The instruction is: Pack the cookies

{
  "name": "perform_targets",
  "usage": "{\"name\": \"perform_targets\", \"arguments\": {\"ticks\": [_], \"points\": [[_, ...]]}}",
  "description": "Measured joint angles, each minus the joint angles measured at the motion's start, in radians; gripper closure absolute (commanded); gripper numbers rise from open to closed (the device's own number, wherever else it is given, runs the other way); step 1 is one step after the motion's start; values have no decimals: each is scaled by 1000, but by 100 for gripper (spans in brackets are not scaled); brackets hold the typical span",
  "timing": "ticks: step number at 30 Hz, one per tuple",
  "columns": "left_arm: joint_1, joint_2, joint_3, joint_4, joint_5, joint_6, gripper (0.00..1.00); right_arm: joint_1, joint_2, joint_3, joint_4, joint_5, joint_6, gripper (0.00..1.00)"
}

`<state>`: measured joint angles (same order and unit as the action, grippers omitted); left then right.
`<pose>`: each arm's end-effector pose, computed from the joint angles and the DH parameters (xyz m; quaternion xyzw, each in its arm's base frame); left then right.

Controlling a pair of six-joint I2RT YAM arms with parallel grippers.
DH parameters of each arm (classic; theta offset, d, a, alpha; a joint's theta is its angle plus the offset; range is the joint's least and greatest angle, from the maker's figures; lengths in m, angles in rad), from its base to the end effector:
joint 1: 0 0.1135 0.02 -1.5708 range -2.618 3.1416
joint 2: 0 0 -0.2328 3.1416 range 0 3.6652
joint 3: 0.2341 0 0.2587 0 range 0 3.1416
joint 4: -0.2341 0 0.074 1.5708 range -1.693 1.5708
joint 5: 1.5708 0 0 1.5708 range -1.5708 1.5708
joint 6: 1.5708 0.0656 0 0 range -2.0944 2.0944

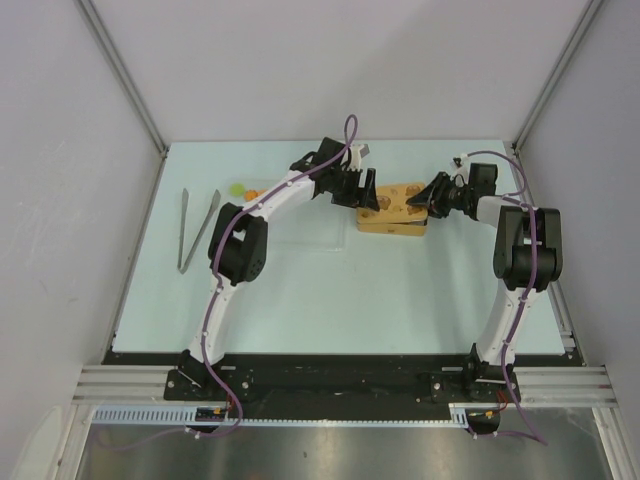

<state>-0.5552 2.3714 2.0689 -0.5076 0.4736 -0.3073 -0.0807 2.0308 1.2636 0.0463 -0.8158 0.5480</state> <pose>0.4401 -0.3082 0.1620 0.1980 0.8849 -0.3487 0.2368 0.4379 0.0125 0.1121 0.1031 0.8459 0.4392 0.2845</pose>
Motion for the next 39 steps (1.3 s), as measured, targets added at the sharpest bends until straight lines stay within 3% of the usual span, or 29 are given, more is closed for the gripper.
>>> {"name": "perform_targets", "arguments": {"ticks": [26,39], "points": [[-2,0,3,-13,-29,4,14,-2,-25,0,-31,60,-45,56],[-2,31,78,-21,-49,6,14,-4,-43,0,-65,100,-79,55]]}}
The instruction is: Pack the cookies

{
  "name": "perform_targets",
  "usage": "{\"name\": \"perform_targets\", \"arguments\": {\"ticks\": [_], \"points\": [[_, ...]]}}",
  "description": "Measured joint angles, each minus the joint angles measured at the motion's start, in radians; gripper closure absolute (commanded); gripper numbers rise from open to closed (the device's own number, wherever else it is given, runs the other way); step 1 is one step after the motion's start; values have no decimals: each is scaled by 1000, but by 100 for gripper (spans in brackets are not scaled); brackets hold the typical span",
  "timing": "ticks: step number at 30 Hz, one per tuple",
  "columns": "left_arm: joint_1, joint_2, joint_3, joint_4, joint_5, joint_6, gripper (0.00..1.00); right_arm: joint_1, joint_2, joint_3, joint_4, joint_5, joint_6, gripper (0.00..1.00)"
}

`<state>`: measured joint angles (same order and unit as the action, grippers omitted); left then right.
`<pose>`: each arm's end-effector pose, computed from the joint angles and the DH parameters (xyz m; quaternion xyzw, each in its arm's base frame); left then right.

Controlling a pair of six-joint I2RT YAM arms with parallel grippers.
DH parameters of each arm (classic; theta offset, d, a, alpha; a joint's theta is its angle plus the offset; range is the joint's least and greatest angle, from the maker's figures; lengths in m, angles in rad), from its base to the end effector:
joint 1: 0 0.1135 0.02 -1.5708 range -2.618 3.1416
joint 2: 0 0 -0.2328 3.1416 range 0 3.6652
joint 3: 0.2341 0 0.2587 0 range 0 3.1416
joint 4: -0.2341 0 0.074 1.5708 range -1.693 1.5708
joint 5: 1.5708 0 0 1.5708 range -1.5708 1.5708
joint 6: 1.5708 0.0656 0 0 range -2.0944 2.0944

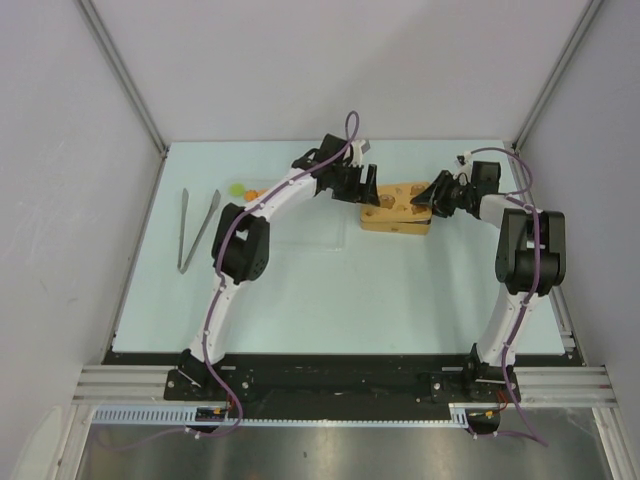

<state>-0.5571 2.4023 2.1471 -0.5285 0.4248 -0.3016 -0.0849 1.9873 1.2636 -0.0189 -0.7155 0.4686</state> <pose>0.4487 -0.3113 0.1705 0.1952 0.8851 -0.3331 0.2598 0.4356 0.0061 0.1212 0.0988 0.8634 0.3865 0.3089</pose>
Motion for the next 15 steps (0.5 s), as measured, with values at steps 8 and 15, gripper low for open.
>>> {"name": "perform_targets", "arguments": {"ticks": [8,15], "points": [[0,31,2,-6,-4,5,14,0,-11,0,-17,19,-15,49],[0,55,19,-9,-3,4,14,0,-17,0,-30,79,-48,47]]}}
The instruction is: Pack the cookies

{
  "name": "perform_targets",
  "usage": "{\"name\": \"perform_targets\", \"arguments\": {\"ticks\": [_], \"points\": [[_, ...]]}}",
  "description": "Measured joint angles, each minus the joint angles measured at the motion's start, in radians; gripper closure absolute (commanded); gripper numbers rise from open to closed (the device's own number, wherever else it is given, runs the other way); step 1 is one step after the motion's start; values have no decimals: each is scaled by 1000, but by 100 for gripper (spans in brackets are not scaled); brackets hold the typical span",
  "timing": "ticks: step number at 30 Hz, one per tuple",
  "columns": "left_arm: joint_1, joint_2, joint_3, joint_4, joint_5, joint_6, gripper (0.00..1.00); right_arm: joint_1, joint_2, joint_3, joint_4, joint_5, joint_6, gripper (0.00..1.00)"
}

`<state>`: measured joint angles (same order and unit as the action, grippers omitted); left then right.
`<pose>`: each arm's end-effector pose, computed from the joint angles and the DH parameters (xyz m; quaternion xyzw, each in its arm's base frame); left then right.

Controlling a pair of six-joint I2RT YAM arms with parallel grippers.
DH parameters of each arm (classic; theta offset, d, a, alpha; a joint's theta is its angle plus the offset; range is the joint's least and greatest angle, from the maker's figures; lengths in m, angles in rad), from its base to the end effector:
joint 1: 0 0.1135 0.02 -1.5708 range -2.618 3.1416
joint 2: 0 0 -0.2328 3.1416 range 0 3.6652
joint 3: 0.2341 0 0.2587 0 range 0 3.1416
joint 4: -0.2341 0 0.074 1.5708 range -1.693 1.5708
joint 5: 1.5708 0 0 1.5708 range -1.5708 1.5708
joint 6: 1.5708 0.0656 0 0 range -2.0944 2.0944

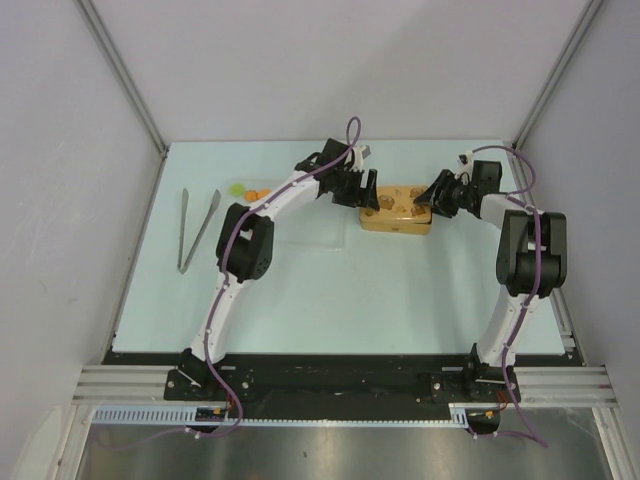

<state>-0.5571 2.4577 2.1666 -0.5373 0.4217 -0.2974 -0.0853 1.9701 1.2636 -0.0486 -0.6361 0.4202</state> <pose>0.4520 -0.3132 0.1472 0.1933 0.8938 -0.3245 0.2420 0.4349 0.0019 0.1234 0.0980 0.8753 0.3458 0.3236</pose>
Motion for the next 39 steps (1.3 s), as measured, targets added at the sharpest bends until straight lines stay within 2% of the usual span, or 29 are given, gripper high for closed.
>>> {"name": "perform_targets", "arguments": {"ticks": [17,39], "points": [[-8,4,3,0,0,-2,14,2,-35,0,-17,68,-38,47],[-27,4,3,-5,-35,-9,14,2,-43,0,-29,81,-55,47]]}}
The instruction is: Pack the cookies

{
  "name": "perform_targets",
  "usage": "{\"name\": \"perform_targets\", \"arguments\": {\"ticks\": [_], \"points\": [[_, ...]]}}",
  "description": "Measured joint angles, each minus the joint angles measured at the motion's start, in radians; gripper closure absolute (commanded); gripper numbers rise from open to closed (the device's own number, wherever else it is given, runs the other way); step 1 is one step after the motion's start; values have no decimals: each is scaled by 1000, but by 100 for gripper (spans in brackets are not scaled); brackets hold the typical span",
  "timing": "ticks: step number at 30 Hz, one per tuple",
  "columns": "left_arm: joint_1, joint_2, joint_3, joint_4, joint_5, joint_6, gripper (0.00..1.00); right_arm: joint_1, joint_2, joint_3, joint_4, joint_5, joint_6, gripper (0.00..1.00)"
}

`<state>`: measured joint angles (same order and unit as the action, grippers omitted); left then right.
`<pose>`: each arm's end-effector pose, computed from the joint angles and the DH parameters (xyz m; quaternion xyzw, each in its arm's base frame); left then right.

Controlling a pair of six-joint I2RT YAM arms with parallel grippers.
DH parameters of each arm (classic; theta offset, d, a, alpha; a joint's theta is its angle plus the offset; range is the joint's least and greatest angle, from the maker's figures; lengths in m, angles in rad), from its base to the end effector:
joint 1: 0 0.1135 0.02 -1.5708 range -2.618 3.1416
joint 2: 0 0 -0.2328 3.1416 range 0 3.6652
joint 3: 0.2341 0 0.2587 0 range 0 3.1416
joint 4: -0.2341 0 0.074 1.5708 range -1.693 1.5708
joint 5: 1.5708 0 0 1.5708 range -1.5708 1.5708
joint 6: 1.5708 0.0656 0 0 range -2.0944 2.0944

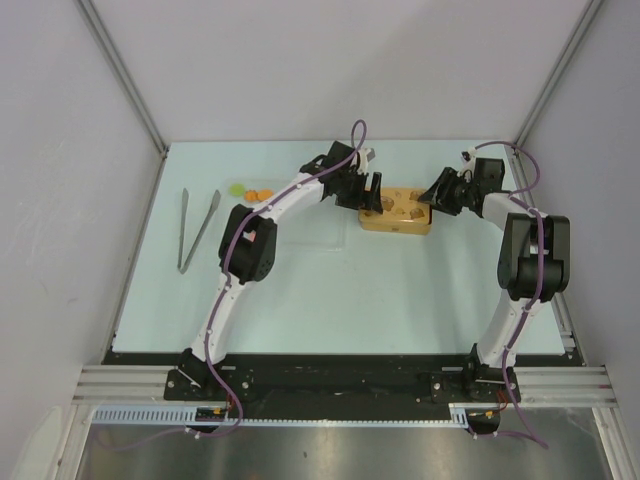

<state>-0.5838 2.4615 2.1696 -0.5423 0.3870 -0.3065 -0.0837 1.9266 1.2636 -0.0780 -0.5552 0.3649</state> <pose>0.4451 -0.3237 0.1451 0.1951 0.8972 -0.3141 0.2416 0.4335 -0.0017 0.1366 0.0881 0.8826 0.3026 0.3487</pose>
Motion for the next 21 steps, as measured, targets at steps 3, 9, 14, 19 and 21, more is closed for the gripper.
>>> {"name": "perform_targets", "arguments": {"ticks": [3,9,14,19,21], "points": [[-2,0,0,0,-4,0,14,0,0,0,0,0,0,46],[-7,0,32,-24,-19,0,14,0,-1,0,0,2,0,47],[-7,0,47,-23,-22,0,14,-2,-3,0,1,2,0,47],[-8,0,49,-29,-23,0,14,-2,-3,0,1,3,0,46],[-9,0,51,-29,-23,0,14,-2,-3,0,1,3,0,47]]}}
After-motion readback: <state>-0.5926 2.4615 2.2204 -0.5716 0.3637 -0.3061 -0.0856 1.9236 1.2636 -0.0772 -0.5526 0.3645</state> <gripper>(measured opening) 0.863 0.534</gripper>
